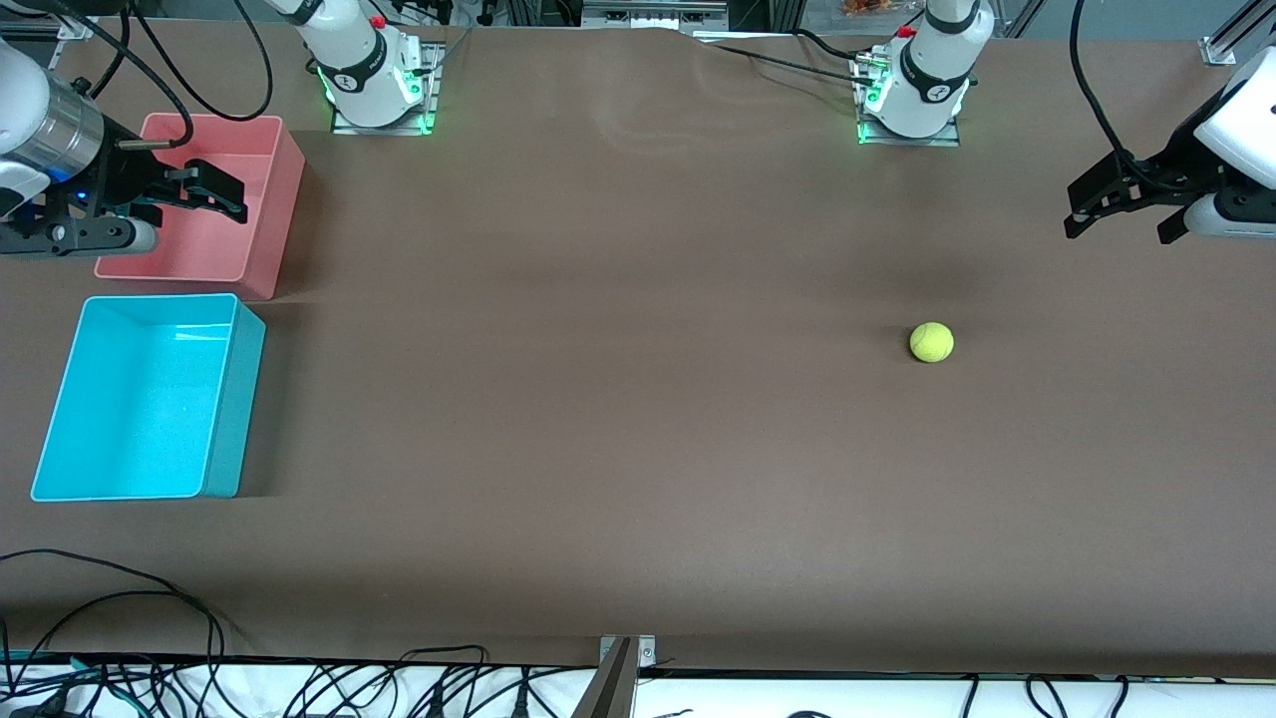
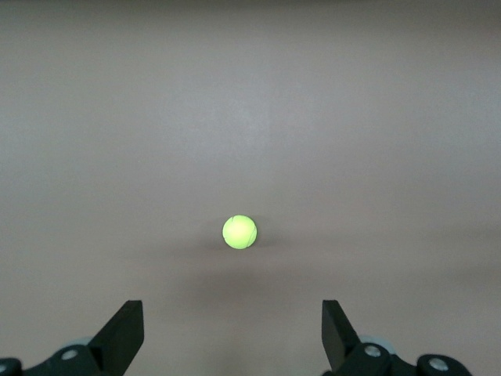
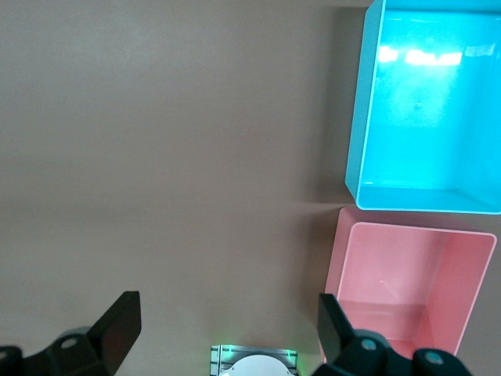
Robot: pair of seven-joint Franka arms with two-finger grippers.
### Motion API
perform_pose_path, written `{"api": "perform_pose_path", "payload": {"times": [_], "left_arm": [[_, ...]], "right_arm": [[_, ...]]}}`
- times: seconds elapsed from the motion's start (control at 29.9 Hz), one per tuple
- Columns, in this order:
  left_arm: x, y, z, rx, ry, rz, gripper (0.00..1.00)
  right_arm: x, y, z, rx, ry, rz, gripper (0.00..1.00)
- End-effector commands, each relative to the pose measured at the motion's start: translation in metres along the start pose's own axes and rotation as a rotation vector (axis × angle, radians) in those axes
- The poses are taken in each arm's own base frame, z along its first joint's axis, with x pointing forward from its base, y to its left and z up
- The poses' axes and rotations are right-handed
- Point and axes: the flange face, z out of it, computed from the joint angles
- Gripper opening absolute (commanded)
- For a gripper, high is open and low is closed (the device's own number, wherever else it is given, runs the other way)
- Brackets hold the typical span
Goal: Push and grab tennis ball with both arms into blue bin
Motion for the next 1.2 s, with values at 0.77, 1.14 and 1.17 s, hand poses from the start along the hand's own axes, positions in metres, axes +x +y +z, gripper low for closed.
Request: {"api": "perform_pose_path", "payload": {"times": [0.77, 1.14, 1.17], "left_arm": [[0.0037, 0.0009, -0.0062, -0.003, 0.008, -0.009, 1.00], [0.0038, 0.0001, -0.0062, -0.003, 0.008, -0.011, 1.00], [0.0038, 0.0001, -0.0062, -0.003, 0.008, -0.011, 1.00]], "right_arm": [[0.0007, 0.0013, -0.0063, -0.014, -0.003, -0.009, 1.00], [0.0005, 0.0010, -0.0061, -0.011, -0.005, -0.006, 1.00], [0.0005, 0.0010, -0.0061, -0.011, -0.005, -0.006, 1.00]]}}
